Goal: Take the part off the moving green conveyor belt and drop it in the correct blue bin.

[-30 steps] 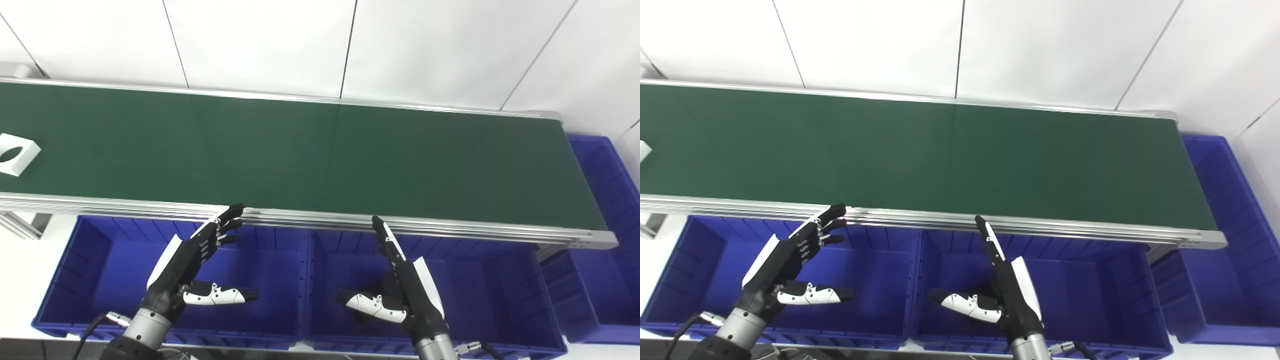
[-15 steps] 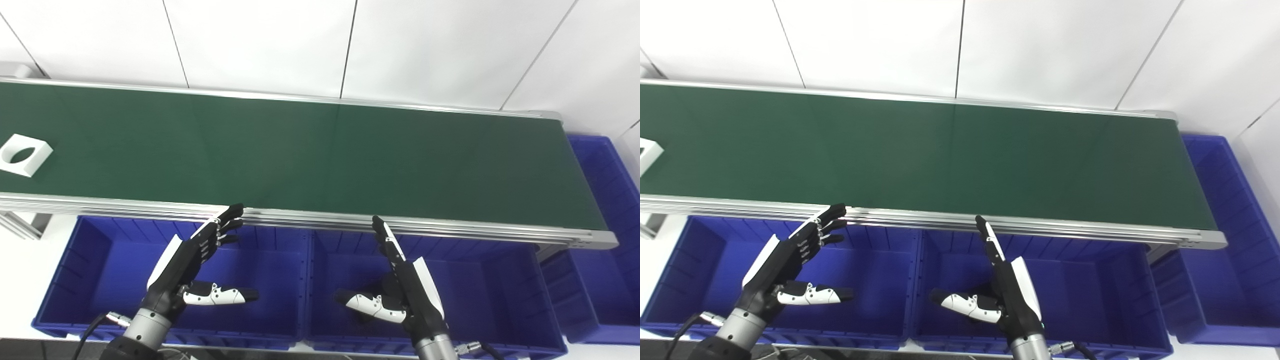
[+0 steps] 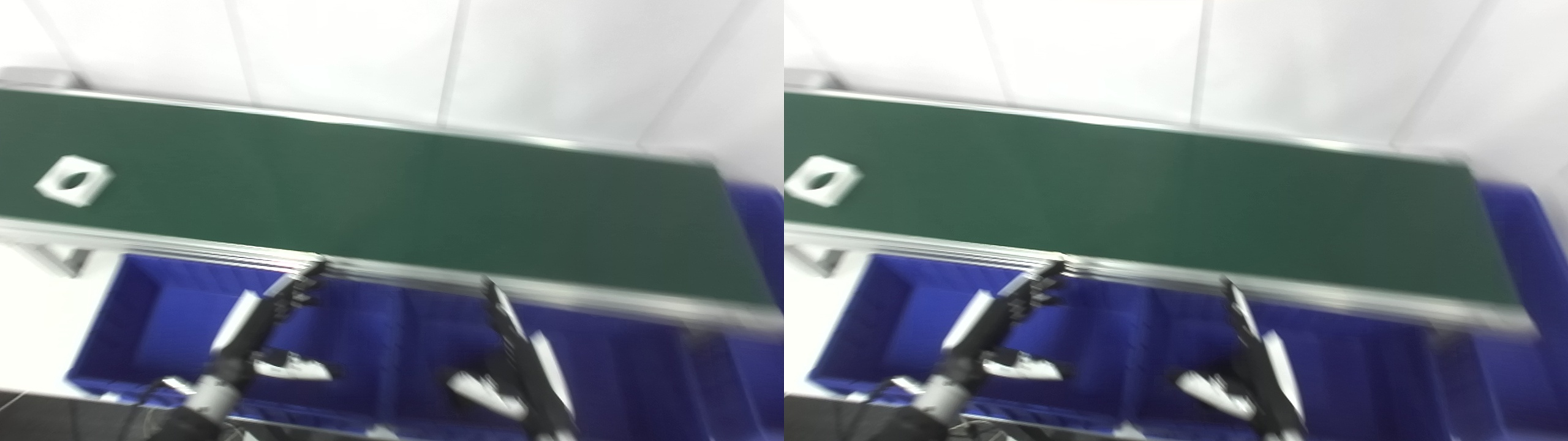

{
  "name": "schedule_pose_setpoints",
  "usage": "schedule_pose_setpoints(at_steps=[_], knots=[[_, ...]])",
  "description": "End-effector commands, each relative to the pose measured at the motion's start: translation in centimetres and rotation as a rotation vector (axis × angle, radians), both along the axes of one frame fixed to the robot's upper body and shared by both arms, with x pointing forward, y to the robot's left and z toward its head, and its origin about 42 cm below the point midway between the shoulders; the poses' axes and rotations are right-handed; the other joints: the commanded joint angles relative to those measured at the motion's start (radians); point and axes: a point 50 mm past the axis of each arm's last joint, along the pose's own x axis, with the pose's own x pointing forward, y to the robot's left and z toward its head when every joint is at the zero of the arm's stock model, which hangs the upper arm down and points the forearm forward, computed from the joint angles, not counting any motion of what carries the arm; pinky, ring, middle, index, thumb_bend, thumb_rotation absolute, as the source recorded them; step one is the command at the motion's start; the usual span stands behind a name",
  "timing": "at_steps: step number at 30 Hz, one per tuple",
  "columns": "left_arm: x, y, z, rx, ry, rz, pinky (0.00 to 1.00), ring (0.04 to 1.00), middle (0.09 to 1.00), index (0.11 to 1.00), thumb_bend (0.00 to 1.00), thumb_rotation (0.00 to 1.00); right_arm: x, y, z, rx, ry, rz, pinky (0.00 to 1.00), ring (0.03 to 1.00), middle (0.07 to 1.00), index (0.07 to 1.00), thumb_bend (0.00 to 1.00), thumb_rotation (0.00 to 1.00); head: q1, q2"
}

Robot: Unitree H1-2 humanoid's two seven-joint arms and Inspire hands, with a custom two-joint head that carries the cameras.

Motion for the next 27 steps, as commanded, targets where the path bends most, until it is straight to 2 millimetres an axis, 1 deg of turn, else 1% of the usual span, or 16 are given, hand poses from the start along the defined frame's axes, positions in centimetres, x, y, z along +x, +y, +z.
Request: schedule_pose_setpoints(at_steps=[1,2,5,6,7,8,11,12,13,14,15,16,17,18,22,27], knots=[[0.1,-0.9,0.3,-0.009,-0.061,-0.006,0.77,0.857,0.901,0.881,0.83,0.06,0.0,-0.5,0.5,0.021,-0.084,0.018,0.95,0.97,0.984,1.0,0.76,0.39,0.03,-0.027],[0.1,-1.1,0.2,-0.009,-0.061,-0.007,0.76,0.853,0.898,0.874,0.84,0.06,0.0,-0.6,0.4,0.032,-0.08,0.016,0.95,0.972,0.988,1.0,0.75,0.38,0.034,-0.033],[0.2,-1.4,-0.3,-0.007,-0.061,-0.004,0.74,0.834,0.879,0.848,0.87,0.07,-0.1,-0.9,-0.1,0.048,-0.064,0.012,0.99,0.997,0.999,1.0,0.74,0.35,0.059,-0.078],[0.2,-1.5,-0.5,-0.009,-0.059,-0.001,0.73,0.83,0.872,0.84,0.89,0.07,0.0,-1.0,-0.4,0.05,-0.063,0.013,0.99,0.999,1.0,1.0,0.73,0.34,0.055,-0.09],[0.2,-1.5,-0.6,-0.009,-0.059,0.001,0.72,0.827,0.868,0.834,0.9,0.07,0.0,-1.0,-0.7,0.053,-0.063,0.013,0.99,1.0,1.0,1.0,0.72,0.34,0.055,-0.09],[0.2,-1.5,-0.7,-0.009,-0.057,0.002,0.72,0.823,0.865,0.829,0.9,0.07,0.0,-1.1,-1.0,0.055,-0.063,0.013,0.99,1.0,1.0,1.0,0.72,0.33,0.037,-0.113],[0.3,-1.5,-1.0,-0.003,-0.054,0.005,0.72,0.82,0.861,0.823,0.92,0.07,0.0,-1.0,-1.6,0.052,-0.069,0.011,1.0,1.0,1.0,1.0,0.72,0.31,0.019,-0.127],[0.3,-1.5,-1.2,0.0,-0.054,0.005,0.71,0.82,0.861,0.822,0.93,0.07,0.1,-1.0,-1.7,0.051,-0.072,0.01,1.0,1.0,1.0,1.0,0.71,0.31,0.011,-0.149],[0.3,-1.5,-1.3,0.001,-0.054,0.006,0.71,0.82,0.86,0.821,0.93,0.08,0.1,-0.9,-1.8,0.05,-0.074,0.009,1.0,1.0,1.0,1.0,0.71,0.29,0.011,-0.149],[0.3,-1.5,-1.4,0.003,-0.054,0.006,0.71,0.821,0.86,0.821,0.93,0.08,0.0,-0.9,-1.7,0.052,-0.072,0.01,1.0,1.0,1.0,1.0,0.71,0.29,0.008,-0.17],[0.3,-1.5,-1.6,0.003,-0.055,0.005,0.71,0.817,0.858,0.821,0.93,0.08,0.0,-0.9,-1.7,0.053,-0.071,0.01,1.0,1.0,1.0,1.0,0.7,0.27,0.007,-0.172],[0.3,-1.6,-1.7,0.003,-0.054,0.008,0.71,0.816,0.857,0.821,0.93,0.08,0.0,-0.9,-1.8,0.053,-0.072,0.009,1.0,1.0,1.0,1.0,0.7,0.26,0.007,-0.19],[0.3,-1.6,-1.8,0.002,-0.054,0.01,0.71,0.811,0.852,0.817,0.94,0.07,0.0,-0.9,-1.8,0.053,-0.074,0.009,1.0,1.0,1.0,1.0,0.7,0.24,0.007,-0.19],[0.4,-1.6,-1.9,0.004,-0.054,0.009,0.7,0.81,0.851,0.816,0.94,0.07,0.1,-0.9,-2.0,0.052,-0.078,0.009,1.0,1.0,1.0,1.0,0.7,0.23,0.008,-0.199],[0.5,-1.5,-2.1,0.005,-0.056,0.006,0.7,0.804,0.841,0.807,0.94,0.07,0.3,-0.9,-2.3,0.065,-0.079,0.014,1.0,0.999,1.0,1.0,0.71,0.22,0.008,-0.209],[0.6,-1.4,-2.3,0.011,-0.06,0.006,0.69,0.797,0.837,0.803,0.94,0.07,0.4,-0.9,-2.5,0.055,-0.083,0.014,0.99,0.997,1.0,1.0,0.7,0.2,0.008,-0.217]])
